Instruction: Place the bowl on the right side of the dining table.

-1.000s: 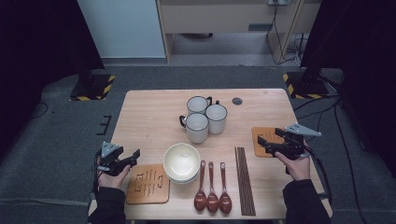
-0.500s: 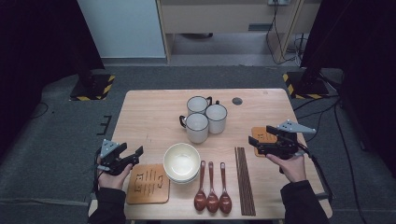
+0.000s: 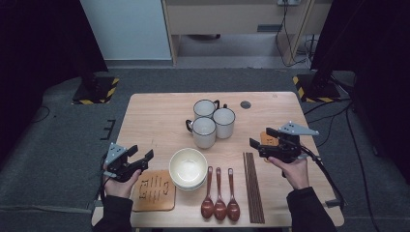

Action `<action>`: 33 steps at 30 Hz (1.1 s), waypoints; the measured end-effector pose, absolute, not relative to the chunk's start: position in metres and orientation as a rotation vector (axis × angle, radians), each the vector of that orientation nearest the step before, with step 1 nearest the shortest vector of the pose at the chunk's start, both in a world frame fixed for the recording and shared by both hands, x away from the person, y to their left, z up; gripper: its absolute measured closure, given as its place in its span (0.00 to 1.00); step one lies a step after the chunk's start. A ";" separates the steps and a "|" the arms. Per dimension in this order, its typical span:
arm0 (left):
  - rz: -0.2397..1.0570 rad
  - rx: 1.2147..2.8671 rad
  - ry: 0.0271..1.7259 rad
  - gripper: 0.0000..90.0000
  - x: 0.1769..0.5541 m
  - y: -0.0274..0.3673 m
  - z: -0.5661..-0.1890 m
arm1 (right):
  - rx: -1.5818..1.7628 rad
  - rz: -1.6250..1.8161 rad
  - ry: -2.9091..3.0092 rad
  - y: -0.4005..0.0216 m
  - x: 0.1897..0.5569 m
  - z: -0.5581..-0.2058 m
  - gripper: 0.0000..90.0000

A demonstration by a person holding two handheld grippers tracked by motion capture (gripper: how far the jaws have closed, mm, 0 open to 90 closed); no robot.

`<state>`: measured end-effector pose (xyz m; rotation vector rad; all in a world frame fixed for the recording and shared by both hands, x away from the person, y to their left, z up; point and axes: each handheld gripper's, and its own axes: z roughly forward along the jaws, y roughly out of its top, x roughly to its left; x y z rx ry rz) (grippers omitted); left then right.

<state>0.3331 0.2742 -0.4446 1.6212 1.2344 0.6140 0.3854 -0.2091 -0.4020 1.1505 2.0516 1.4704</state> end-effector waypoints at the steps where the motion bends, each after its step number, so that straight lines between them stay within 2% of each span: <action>1: 0.615 1.624 1.226 0.33 0.332 0.272 -0.443 | 1.142 1.471 2.054 -0.207 0.386 -0.401 0.21; 25: 0.578 1.624 1.129 0.33 0.327 0.243 -0.435 | 1.061 1.458 2.136 -0.158 0.388 -0.394 0.24; 33: 0.555 1.638 1.116 0.40 0.326 0.236 -0.438 | 1.023 1.448 2.180 -0.140 0.387 -0.394 0.27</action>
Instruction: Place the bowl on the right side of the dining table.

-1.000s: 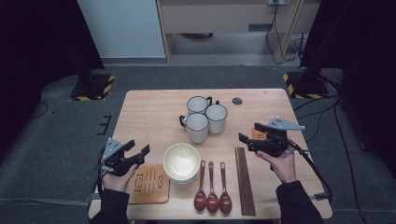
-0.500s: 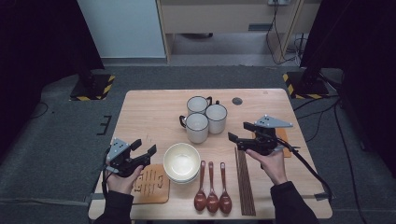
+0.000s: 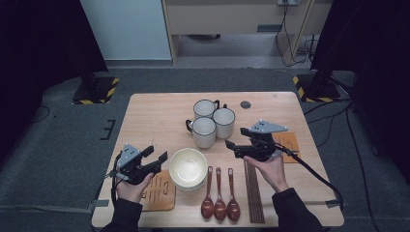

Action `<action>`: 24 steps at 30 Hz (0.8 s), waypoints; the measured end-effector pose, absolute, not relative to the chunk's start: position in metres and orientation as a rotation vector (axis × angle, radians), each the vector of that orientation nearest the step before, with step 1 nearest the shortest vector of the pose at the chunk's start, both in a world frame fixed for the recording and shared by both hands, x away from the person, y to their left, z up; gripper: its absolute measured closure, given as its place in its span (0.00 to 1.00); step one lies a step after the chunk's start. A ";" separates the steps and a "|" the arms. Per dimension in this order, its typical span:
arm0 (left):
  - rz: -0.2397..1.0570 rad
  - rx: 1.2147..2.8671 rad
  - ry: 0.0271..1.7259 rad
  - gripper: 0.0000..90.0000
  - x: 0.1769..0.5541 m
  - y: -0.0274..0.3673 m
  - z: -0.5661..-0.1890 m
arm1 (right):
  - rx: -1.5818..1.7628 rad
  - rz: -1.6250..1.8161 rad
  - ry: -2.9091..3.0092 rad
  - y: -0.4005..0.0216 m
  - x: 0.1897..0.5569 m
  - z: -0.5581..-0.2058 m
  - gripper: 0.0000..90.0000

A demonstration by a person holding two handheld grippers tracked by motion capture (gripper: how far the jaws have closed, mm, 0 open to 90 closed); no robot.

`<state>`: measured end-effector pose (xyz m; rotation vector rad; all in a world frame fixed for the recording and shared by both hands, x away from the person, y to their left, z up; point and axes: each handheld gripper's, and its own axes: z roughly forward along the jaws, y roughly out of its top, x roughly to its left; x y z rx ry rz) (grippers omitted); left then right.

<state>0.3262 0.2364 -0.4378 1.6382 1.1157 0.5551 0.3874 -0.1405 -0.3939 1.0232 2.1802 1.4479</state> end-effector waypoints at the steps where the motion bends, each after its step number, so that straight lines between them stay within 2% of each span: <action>1: 0.554 1.643 1.114 0.40 0.326 0.235 -0.438 | 1.015 1.447 2.184 -0.139 0.388 -0.394 0.28; 16: 0.543 1.663 1.109 0.42 0.327 0.226 -0.443 | 0.961 1.442 2.157 -0.116 0.386 -0.393 0.30; 18: 0.542 1.663 1.106 0.42 0.327 0.225 -0.443 | 0.953 1.440 2.173 -0.113 0.386 -0.394 0.34; 24: 0.541 1.669 1.103 0.42 0.327 0.223 -0.444 | 0.877 1.410 2.190 -0.099 0.385 -0.399 0.35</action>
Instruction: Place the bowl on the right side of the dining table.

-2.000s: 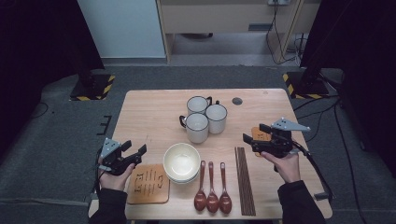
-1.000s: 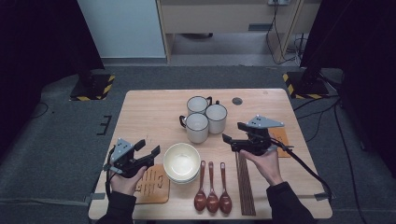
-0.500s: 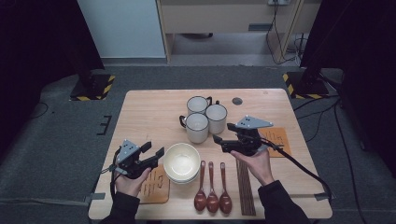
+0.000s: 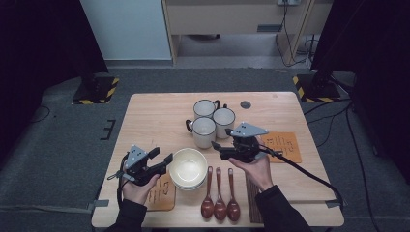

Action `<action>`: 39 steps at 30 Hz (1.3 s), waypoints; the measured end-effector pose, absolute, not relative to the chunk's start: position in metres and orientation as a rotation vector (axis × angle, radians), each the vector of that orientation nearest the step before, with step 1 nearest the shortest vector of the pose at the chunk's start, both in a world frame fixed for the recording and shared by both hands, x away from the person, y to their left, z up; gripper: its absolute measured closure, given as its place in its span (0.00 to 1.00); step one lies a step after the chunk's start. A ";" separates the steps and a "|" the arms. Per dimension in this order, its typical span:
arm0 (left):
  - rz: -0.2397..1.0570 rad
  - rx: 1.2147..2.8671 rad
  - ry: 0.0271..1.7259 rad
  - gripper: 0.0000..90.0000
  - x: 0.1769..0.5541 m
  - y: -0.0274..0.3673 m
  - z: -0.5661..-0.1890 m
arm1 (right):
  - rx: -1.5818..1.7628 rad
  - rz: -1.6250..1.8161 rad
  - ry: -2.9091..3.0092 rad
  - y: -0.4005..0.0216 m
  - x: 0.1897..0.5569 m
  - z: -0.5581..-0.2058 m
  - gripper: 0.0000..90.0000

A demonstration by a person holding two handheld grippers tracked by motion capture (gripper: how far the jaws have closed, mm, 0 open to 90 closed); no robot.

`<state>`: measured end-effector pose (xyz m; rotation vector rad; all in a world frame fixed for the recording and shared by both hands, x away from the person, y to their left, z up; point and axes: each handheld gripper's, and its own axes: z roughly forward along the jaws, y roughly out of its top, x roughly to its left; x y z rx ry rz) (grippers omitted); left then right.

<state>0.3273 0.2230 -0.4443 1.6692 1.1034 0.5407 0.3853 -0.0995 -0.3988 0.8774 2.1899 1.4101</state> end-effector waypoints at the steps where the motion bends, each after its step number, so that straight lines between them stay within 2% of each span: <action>1: 0.541 1.671 1.103 0.42 0.327 0.222 -0.445 | 0.871 1.424 2.191 -0.097 0.385 -0.399 0.37; 17: 0.548 1.713 1.087 0.45 0.328 0.210 -0.452 | 0.811 1.427 2.264 -0.072 0.387 -0.417 0.43; 39: 0.568 1.735 1.112 0.69 0.328 0.203 -0.458 | 0.825 1.369 2.396 -0.049 0.386 -0.445 0.59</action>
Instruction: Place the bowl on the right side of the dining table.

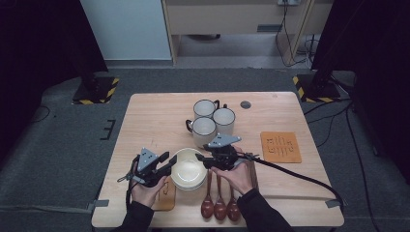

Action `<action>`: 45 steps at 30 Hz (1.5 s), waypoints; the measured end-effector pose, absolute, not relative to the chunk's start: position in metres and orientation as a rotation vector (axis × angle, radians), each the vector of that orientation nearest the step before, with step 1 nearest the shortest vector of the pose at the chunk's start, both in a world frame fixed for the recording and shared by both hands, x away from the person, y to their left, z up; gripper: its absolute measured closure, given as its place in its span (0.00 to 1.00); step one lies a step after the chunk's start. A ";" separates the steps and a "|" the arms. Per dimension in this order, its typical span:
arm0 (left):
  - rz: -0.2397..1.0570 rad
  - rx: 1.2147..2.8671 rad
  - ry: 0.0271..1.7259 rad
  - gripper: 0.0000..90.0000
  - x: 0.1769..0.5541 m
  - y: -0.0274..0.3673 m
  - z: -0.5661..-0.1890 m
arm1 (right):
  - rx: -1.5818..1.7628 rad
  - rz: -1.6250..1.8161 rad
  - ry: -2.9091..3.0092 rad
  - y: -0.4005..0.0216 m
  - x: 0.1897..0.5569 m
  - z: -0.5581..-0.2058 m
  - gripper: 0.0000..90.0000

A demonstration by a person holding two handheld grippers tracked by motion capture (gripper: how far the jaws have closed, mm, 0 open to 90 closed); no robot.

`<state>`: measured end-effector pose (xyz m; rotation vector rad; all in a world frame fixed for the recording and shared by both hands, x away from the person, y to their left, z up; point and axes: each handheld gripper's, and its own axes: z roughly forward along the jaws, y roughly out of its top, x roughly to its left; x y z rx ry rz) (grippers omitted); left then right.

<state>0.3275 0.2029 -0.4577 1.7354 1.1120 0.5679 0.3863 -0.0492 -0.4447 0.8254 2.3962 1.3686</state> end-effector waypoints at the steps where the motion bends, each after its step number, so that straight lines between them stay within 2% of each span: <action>1: 0.568 1.736 1.114 0.70 0.328 0.203 -0.458 | 0.828 1.370 2.399 -0.048 0.386 -0.445 0.60; 6: 0.557 1.748 1.115 0.73 0.329 0.202 -0.460 | 0.823 1.353 2.412 -0.044 0.386 -0.448 0.63; 21: 0.549 1.758 1.110 0.87 0.329 0.196 -0.461 | 0.869 1.322 2.458 -0.042 0.386 -0.451 0.83; 45: 0.559 1.745 1.134 0.89 0.329 0.193 -0.461 | 1.028 1.313 2.428 -0.036 0.385 -0.453 0.91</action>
